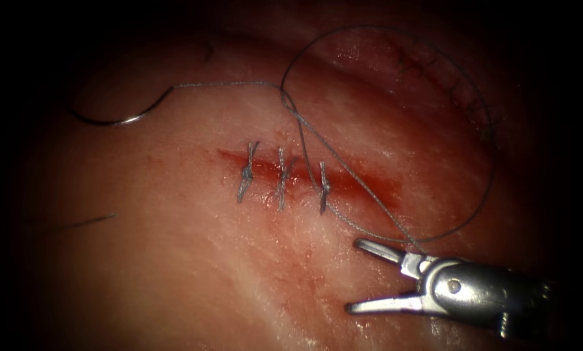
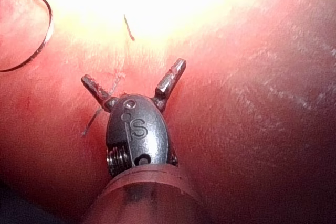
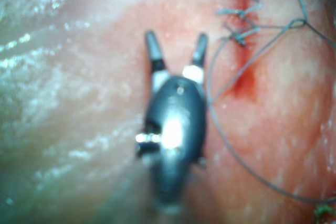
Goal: Wound Closure
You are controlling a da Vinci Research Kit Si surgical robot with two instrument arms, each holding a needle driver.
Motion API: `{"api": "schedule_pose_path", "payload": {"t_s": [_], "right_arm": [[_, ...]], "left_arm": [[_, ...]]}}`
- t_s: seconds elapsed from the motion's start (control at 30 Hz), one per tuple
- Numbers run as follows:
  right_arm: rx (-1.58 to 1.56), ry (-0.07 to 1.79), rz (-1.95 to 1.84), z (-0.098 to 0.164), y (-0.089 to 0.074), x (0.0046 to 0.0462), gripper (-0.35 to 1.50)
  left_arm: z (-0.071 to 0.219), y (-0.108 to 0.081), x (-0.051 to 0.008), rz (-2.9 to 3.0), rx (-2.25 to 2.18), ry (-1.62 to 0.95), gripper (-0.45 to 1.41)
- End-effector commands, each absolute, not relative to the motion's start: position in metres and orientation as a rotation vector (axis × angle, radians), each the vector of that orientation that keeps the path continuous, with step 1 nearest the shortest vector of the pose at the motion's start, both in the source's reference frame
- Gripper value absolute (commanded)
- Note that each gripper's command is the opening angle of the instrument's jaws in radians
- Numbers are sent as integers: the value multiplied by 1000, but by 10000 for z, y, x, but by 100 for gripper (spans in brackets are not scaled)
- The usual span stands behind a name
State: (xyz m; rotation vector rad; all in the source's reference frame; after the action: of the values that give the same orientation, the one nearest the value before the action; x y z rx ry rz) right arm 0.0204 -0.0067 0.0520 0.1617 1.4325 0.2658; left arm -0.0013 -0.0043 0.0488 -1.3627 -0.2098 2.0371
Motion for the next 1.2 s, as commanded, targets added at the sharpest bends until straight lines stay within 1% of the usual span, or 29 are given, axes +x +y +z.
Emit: {"api": "schedule_pose_path", "payload": {"t_s": [0.03, 0.13, 0.17, 0.2, 0.23, 0.27, 0.4, 0.43, 0.47, 0.53, 0.63, 0.77, 0.83, 0.87, 0.9, 0.97, 1.1, 1.2], "right_arm": [[167, 1434, 267, 524, -68, 210, 143], [165, 1410, 276, 523, -61, 207, 133], [156, 1400, 286, 523, -59, 206, 133], [151, 1391, 301, 522, -57, 205, 133], [152, 1378, 311, 517, -50, 203, 131], [154, 1376, 316, 514, -45, 203, 131], [156, 1366, 321, 500, -18, 200, 120], [159, 1363, 328, 496, -11, 200, 120], [159, 1367, 346, 490, 1, 199, 120], [170, 1410, 383, 483, 14, 199, 118], [172, 1428, 414, 478, 24, 199, 118], [148, 1414, 438, 480, 27, 199, 120], [155, 1399, 431, 482, 29, 200, 113], [165, 1380, 421, 484, 31, 199, 101], [170, 1369, 417, 486, 32, 198, 96], [194, 1333, 409, 492, 36, 196, 91], [224, 1306, 414, 496, 30, 192, 103], [215, 1287, 415, 496, 22, 193, 111]], "left_arm": [[486, -45, -28, 2018, -1384, -226, 104], [469, -28, -68, 1997, -1453, -275, 101], [468, -25, -77, 1995, -1468, -286, 99], [467, -21, -87, 2011, -1502, -288, 93], [468, -16, -101, 1988, -1551, -298, 59], [469, -13, -108, 1979, -1564, -301, 57], [472, 0, -149, 1979, -1595, -283, 57], [472, 3, -158, 1977, -1602, -277, 57], [472, 10, -181, 1981, -1631, -274, 52], [471, 20, -202, 1979, -1671, -277, 52], [473, 41, -234, 1983, -1681, -302, 52], [477, 66, -255, 2072, -1613, -260, 54], [479, 75, -261, 2106, -1578, -261, 57], [479, 78, -262, 2112, -1574, -256, 57], [480, 81, -263, 2116, -1572, -250, 54], [483, 81, -266, 2154, -1547, -252, 54], [485, 69, -259, 2201, -1525, -282, 52], [488, 71, -245, 2221, -1477, -250, 51]]}}
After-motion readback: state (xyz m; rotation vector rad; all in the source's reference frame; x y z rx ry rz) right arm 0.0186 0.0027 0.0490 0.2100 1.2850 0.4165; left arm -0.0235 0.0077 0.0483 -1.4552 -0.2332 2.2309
